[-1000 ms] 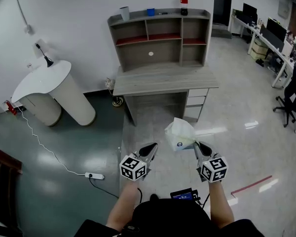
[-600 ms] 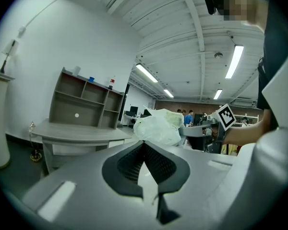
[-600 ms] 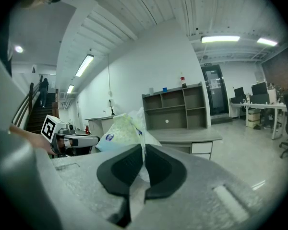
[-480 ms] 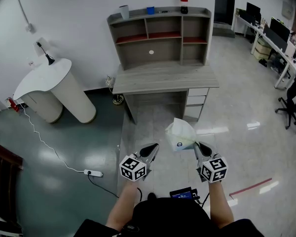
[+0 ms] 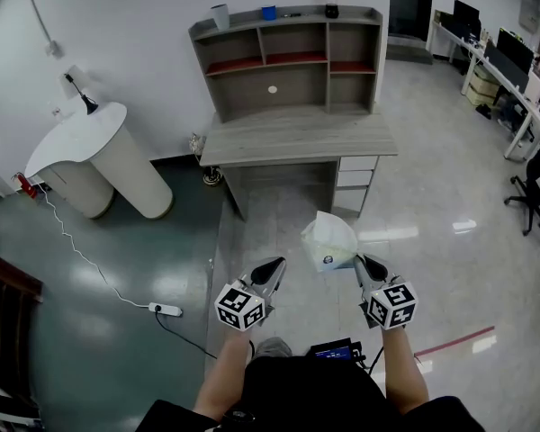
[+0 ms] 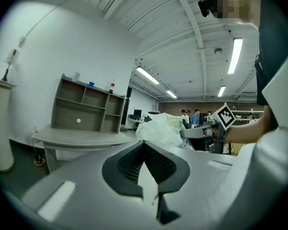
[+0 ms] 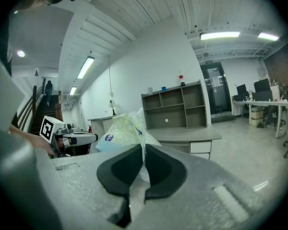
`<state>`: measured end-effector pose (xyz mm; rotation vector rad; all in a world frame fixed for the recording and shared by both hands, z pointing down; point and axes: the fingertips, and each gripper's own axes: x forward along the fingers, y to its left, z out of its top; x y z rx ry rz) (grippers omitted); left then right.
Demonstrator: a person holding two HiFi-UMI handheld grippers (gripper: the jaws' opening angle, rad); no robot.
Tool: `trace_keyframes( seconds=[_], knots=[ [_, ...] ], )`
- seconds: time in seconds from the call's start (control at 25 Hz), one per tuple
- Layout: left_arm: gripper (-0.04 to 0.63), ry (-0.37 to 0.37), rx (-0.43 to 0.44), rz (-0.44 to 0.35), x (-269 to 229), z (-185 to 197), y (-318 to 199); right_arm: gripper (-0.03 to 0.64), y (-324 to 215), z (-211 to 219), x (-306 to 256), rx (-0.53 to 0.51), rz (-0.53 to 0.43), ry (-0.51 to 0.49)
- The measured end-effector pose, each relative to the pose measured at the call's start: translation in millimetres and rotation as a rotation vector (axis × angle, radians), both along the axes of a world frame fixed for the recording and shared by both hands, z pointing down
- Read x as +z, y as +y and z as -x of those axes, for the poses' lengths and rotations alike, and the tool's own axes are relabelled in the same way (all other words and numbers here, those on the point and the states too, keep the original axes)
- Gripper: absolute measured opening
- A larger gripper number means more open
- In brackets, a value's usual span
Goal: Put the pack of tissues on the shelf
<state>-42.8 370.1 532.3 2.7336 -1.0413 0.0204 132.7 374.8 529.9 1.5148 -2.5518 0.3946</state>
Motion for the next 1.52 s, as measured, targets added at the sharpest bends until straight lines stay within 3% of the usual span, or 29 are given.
trace_keyframes(
  seconds=[0.44, 0.92, 1.52],
  knots=[
    [0.000, 0.018, 0.003, 0.034, 14.8, -7.7, -40.6, 0.011, -39.9, -17.1, 6.9, 0.026, -0.001, -0.007],
    [0.000, 0.019, 0.034, 0.046, 16.0, -1.4, -138.3, 0.011, -126.4, -12.2, -0.7, 0.067, -0.004, 0.014],
    [0.000, 0.019, 0.075, 0.068, 22.0, 43.5, -252.2, 0.012, -232.3, 38.5, -1.9, 0.098, -0.002, 0.032]
  ],
)
